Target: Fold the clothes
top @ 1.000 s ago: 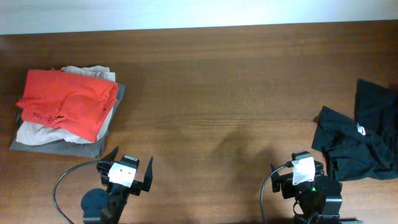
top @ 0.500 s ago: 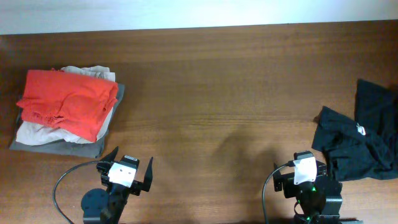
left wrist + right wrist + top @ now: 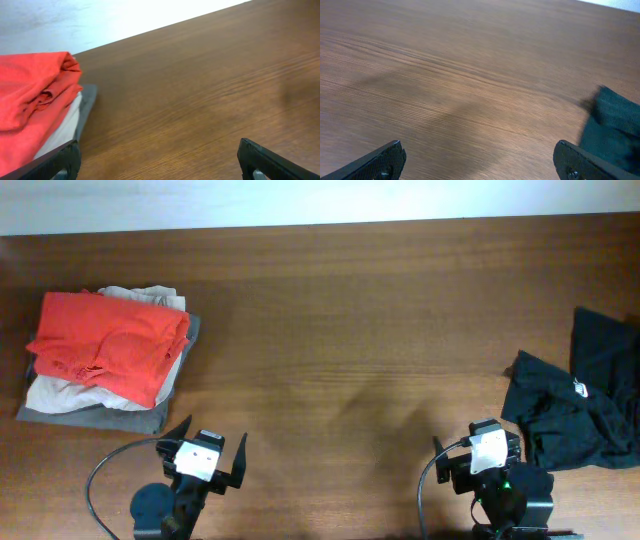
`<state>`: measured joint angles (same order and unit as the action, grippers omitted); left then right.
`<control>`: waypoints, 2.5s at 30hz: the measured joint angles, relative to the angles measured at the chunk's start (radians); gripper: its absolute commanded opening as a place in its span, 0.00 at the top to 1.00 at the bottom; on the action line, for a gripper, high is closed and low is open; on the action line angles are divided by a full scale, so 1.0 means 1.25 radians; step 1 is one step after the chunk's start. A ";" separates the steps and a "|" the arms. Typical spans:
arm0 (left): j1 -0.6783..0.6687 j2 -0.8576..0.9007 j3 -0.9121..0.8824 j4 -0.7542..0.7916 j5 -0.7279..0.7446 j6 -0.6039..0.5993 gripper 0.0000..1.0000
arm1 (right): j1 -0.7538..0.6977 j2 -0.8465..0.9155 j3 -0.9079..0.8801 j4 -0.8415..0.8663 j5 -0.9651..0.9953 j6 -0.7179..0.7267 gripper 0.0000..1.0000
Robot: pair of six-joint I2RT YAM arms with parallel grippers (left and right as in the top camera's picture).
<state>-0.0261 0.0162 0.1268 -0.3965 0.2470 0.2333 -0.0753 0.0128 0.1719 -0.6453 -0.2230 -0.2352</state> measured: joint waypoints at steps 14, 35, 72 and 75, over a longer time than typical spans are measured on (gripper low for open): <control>0.000 0.002 0.003 0.033 0.071 -0.060 0.00 | 0.000 0.000 0.000 0.115 -0.183 0.044 0.01; 0.000 0.860 0.889 -0.298 0.067 -0.101 0.00 | 0.000 0.655 0.734 -0.258 -0.046 0.226 0.01; 0.000 0.992 0.918 -0.324 0.110 -0.101 0.00 | -0.446 1.464 0.774 -0.302 0.169 0.549 0.96; 0.000 0.992 0.918 -0.324 0.110 -0.101 0.00 | -0.446 1.464 0.774 -0.299 0.153 0.550 0.96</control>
<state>-0.0261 1.2568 1.2739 -0.8021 0.3847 0.1070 -0.6323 1.8423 1.1393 -1.0187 -0.0319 0.4519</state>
